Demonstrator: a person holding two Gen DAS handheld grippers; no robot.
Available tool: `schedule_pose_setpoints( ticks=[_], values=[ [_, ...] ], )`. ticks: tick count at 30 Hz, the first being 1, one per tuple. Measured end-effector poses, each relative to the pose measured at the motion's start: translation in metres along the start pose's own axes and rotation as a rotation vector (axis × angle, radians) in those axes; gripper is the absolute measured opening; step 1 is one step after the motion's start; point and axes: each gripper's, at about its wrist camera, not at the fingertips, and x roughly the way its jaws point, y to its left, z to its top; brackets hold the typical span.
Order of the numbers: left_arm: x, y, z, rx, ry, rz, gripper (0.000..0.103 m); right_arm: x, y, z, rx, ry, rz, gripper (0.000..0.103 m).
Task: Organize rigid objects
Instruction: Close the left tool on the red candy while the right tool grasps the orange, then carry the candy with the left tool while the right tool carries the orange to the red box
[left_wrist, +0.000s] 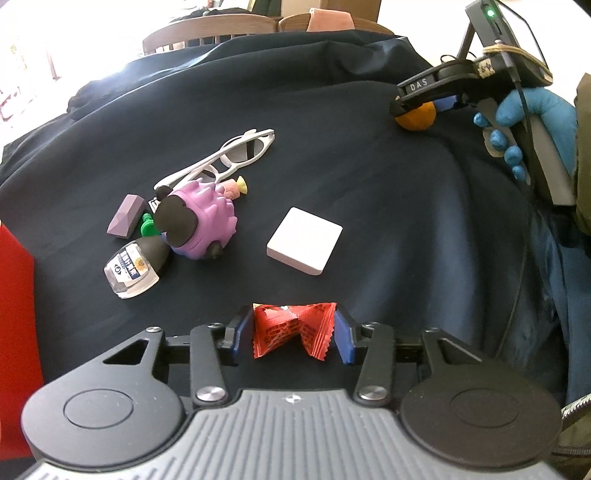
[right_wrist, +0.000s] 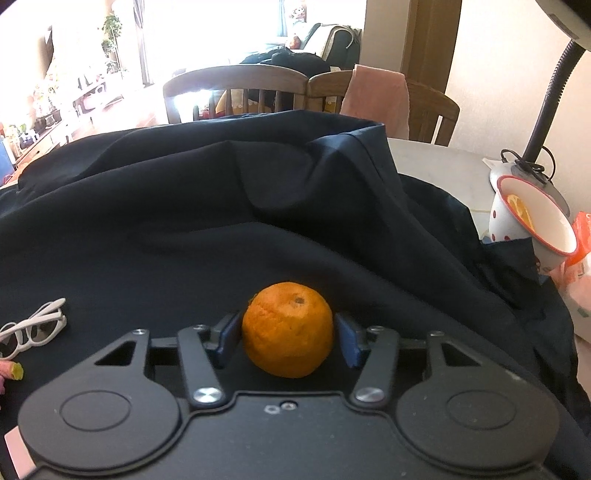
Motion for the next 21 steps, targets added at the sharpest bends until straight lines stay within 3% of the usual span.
schedule_pose_setpoints(
  ticks=[21],
  values=[
    [-0.014, 0.012, -0.006, -0.08, -0.001, -0.008, 0.041, -0.086, 0.03, -0.03, -0.031, -0.013, 0.153, 0.054]
  ],
)
